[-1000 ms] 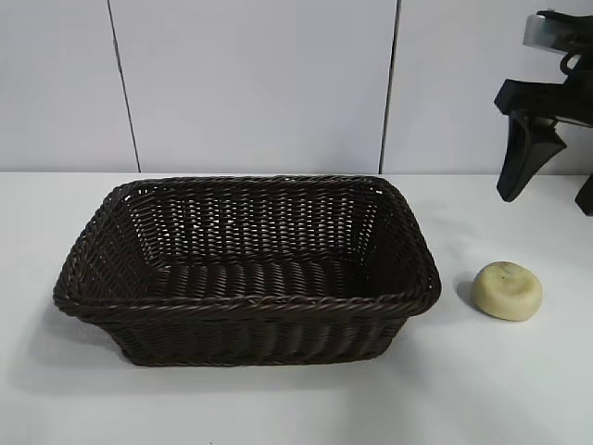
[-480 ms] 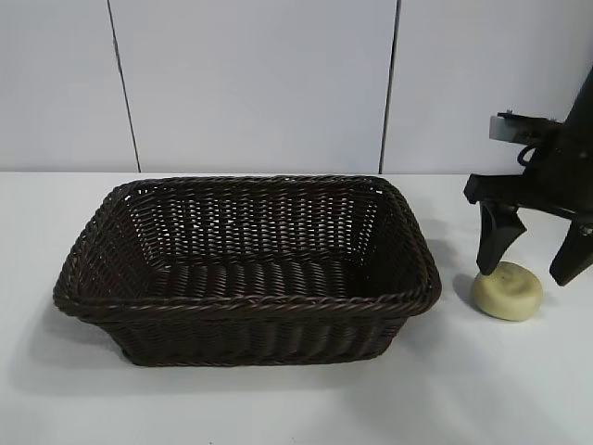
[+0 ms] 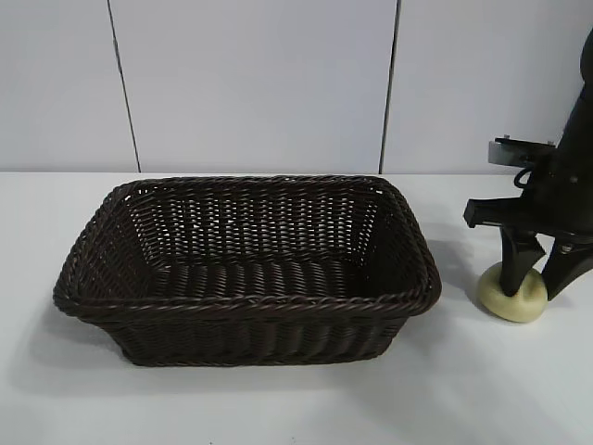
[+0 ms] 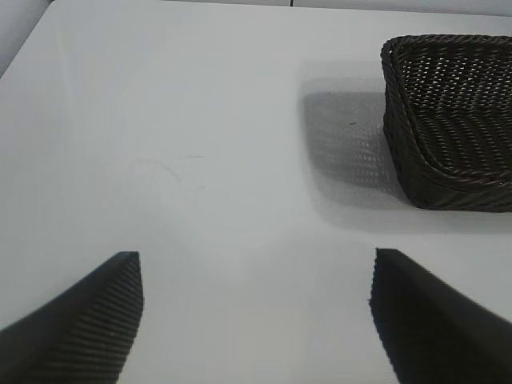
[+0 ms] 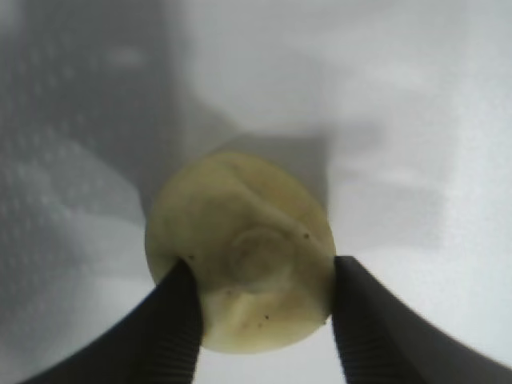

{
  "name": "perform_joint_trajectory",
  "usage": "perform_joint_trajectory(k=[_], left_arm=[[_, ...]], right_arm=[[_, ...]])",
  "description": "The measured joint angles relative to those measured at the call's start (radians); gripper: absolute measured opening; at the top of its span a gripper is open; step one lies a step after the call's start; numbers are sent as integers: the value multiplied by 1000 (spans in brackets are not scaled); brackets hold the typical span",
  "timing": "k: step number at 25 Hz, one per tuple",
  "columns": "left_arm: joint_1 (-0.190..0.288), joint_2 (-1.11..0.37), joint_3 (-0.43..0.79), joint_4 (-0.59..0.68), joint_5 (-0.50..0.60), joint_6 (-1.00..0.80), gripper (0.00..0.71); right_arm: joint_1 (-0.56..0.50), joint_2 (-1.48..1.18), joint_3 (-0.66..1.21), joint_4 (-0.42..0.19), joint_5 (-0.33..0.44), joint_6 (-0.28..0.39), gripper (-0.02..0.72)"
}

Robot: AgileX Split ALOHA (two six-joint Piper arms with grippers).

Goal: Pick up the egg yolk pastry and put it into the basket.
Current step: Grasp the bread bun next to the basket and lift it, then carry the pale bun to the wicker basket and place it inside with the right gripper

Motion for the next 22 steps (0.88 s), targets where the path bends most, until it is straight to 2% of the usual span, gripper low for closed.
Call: perform_joint_trajectory(k=[3, 6, 22], left_arm=[[0, 0, 0, 0, 0, 0, 571], [0, 0, 0, 0, 0, 0, 571], [0, 0, 0, 0, 0, 0, 571]], right_arm=[[0, -3, -1, -3, 8, 0, 84], [0, -23, -1, -4, 18, 0, 65], [0, -427, -1, 4, 88, 0, 63]])
